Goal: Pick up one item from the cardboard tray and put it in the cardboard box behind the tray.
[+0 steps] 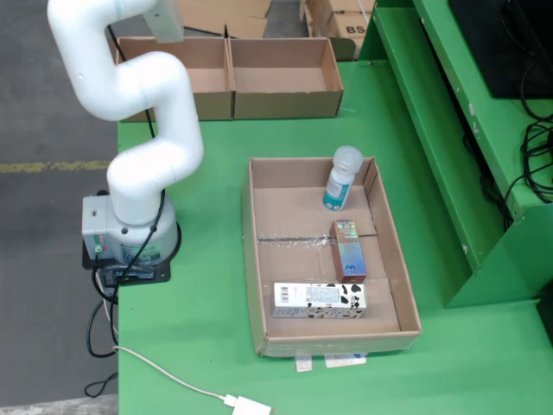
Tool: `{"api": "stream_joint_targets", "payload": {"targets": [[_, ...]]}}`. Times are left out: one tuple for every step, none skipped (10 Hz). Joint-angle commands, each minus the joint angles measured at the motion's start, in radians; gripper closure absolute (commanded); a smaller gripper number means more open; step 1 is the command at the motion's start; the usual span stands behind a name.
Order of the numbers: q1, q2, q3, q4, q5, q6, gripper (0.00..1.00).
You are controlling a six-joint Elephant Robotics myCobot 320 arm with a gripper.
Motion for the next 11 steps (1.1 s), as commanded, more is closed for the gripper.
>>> {"api": "stream_joint_targets", "payload": {"targets": [[-0.081, -0.079, 0.018, 0.114, 0.008, -0.057, 1.00], [-0.110, -0.128, 0.018, 0.186, 0.020, -0.093, 1.00], [-0.110, -0.128, 0.018, 0.186, 0.020, -0.093, 1.00], [-0.140, -0.114, 0.018, 0.135, 0.051, -0.086, 1.00], [-0.140, -0.114, 0.018, 0.135, 0.051, -0.086, 1.00], [-0.161, -0.086, 0.018, 0.052, 0.080, -0.071, 1.00], [-0.161, -0.086, 0.018, 0.052, 0.080, -0.071, 1.00], [-0.171, -0.086, 0.018, -0.003, 0.104, -0.036, 1.00], [-0.157, -0.081, 0.018, 0.023, 0.085, -0.049, 1.00], [-0.157, -0.081, 0.018, 0.023, 0.085, -0.049, 1.00], [-0.174, -0.078, 0.018, -0.156, 0.157, 0.041, 1.00]]}}
